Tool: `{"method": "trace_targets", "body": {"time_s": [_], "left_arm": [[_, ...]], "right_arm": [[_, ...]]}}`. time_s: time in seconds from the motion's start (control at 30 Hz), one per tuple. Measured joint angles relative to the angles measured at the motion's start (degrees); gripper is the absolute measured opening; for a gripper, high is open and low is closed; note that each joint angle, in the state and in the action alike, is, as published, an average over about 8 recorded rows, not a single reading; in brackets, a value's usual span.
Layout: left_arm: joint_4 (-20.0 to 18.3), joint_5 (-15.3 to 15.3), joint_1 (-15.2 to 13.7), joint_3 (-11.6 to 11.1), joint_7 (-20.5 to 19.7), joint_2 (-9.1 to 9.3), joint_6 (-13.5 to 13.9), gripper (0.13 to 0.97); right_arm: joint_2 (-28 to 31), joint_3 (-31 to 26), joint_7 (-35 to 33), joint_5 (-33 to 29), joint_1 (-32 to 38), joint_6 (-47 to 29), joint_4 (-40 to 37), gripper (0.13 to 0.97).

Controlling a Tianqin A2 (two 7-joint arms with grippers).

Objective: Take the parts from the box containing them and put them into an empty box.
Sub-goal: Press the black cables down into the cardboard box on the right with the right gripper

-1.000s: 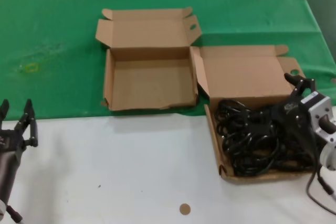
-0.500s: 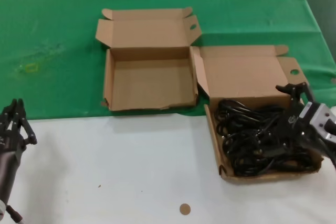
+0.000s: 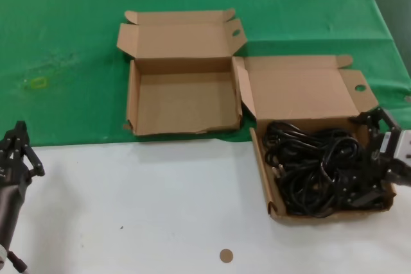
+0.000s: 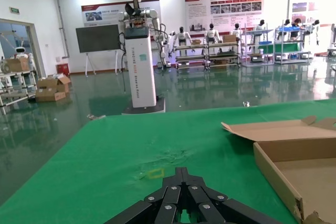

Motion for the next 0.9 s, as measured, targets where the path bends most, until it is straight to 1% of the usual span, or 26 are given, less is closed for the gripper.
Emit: {"method": "trace_targets", "body": {"time_s": [0.13, 0.3, 0.6, 0.9], "left_arm": [[0.0, 0.0, 0.0, 0.0, 0.0, 0.0, 0.0, 0.144], [0.0, 0.0, 0.0, 0.0, 0.0, 0.0, 0.0, 0.144], [0.0, 0.0, 0.0, 0.0, 0.0, 0.0, 0.0, 0.144], [0.0, 0.0, 0.0, 0.0, 0.0, 0.0, 0.0, 0.144]], "right_arm": [[0.09, 5.3, 4.21, -6.57, -2.4, -4.2, -0.3, 0.966], [-0.27, 12.15, 5.7, -10.73, -6.22, -8.46, -0.29, 0.966], [-3.23, 22.21, 3.02, -13.55, -12.16, -14.66, -1.08, 0.966], [-9.14, 28.39, -0.73, -16.32, -13.22, -20.71, -4.0, 0.966]]}}
